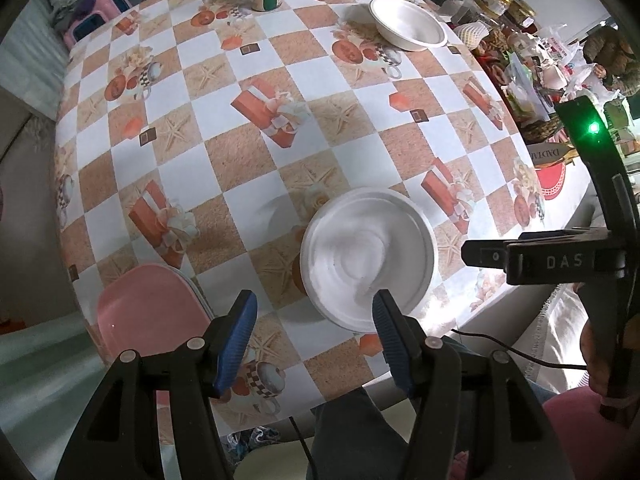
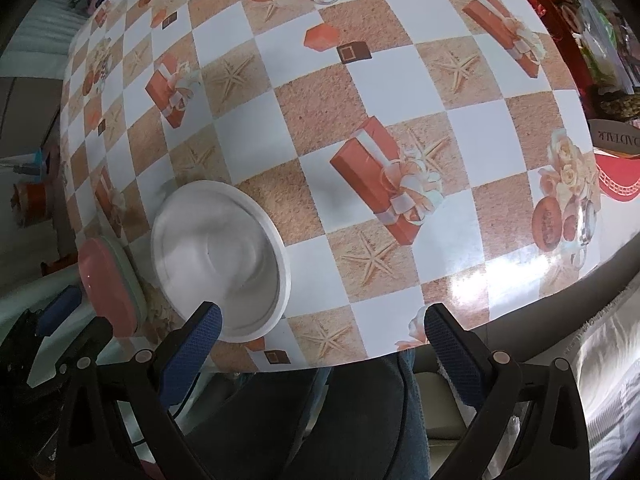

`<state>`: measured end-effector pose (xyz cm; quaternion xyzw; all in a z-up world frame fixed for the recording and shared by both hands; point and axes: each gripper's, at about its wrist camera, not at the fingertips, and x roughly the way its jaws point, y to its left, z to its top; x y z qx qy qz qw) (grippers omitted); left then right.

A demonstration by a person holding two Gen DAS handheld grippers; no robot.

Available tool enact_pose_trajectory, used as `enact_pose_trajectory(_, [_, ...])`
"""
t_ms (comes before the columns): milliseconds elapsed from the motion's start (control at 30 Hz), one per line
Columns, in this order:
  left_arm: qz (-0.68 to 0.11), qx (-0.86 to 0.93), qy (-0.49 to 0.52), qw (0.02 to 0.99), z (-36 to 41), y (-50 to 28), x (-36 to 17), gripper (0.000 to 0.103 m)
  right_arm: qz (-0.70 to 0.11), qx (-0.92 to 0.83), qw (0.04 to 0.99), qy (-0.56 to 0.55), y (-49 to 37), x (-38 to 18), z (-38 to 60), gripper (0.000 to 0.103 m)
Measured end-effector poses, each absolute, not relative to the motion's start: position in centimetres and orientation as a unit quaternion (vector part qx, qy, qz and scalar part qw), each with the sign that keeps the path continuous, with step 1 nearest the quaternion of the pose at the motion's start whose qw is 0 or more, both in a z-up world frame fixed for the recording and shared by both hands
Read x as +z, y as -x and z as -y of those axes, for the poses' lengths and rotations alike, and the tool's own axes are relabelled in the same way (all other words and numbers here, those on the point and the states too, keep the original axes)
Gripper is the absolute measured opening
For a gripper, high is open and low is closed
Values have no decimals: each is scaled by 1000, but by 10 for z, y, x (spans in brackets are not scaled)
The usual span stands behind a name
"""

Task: Organize plates and bowls

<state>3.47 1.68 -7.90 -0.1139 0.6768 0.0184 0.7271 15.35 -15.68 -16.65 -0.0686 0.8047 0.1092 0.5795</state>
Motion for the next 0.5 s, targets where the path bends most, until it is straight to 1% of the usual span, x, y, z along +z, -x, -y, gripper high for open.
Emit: enact_pose_trajectory(500, [-676,20,113,728,-14,-32,-77,64,-803,108,582,69,-150,-162,163,102])
